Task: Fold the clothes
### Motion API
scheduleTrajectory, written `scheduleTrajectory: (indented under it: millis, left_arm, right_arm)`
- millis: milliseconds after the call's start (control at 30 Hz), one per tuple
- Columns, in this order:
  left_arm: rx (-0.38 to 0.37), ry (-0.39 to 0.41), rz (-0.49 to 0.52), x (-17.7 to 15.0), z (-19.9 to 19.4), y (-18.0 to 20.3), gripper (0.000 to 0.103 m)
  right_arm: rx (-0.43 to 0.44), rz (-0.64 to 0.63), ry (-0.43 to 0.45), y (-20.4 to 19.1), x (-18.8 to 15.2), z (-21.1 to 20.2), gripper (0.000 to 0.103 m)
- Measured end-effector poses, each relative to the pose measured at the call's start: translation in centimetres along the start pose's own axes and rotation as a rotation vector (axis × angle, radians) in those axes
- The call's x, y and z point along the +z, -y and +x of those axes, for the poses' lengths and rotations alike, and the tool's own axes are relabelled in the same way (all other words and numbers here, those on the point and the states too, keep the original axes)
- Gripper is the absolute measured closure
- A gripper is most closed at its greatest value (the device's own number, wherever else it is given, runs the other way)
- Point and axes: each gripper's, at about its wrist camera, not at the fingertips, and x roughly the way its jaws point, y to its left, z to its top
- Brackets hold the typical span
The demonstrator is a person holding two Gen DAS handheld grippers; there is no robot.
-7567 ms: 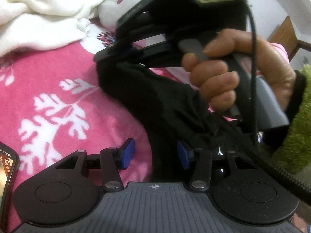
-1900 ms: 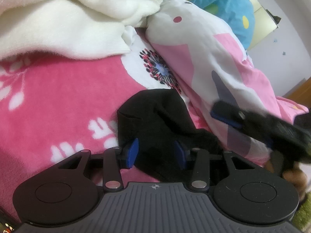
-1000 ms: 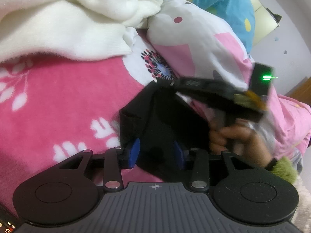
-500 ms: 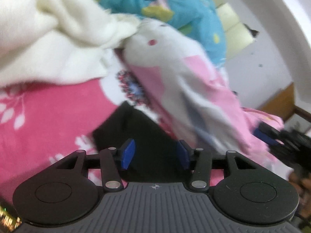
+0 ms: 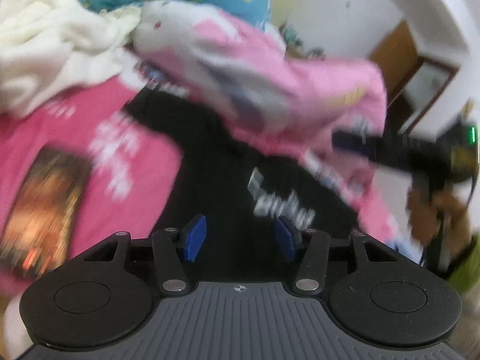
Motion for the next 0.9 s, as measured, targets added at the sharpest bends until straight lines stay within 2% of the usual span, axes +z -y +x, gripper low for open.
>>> scheduleTrajectory:
  millis: [133,233,400,500,667,800,867,900]
  left_arm:
    - [0.101,-0.019,0.04,-3.3,-1.7,-0.9,0.052]
    - [0.177,-0.033,0.07,-5.7,-2.9,-1.6,0.052]
    - [0.285,-0.057,0.116,-9.4,-4.7,-2.8,0.052]
    - [0.252,-0.073,0.12,-9.4,-4.0,-3.8,0.052]
    - [0.197,-0.101,0.126,-9.4,-2.8,-5.5,0.052]
    - [0.181,-0.138,0.102,-9.2,-2.0,-6.4,0.054]
    - [0.175,-0.152,0.111,-9.2,-1.9,-6.3,0.067]
    - [0.175,-0.157,0.114,-9.3,-1.9,-6.3,0.067]
  right_arm:
    - [0.029,0.034,-0.051,-1.2,-3.6,0.7,0.073]
    - [0.087,0.067,-0.087,-2.2,-6.8,0.6,0.073]
    - [0.108,0.011,-0.133,-4.8,-12.5,-0.8,0.073]
    - [0.096,-0.026,-0.148,-5.9,-15.4,-1.6,0.073]
    - [0.121,0.048,-0.142,-6.2,-17.7,-2.1,0.073]
    - [0.131,0.09,-0.125,-6.5,-18.9,-2.7,0.073]
    - [0.132,0.099,-0.115,-6.6,-19.2,-3.0,0.073]
    - [0.132,0.107,-0.113,-6.5,-19.3,-3.0,0.073]
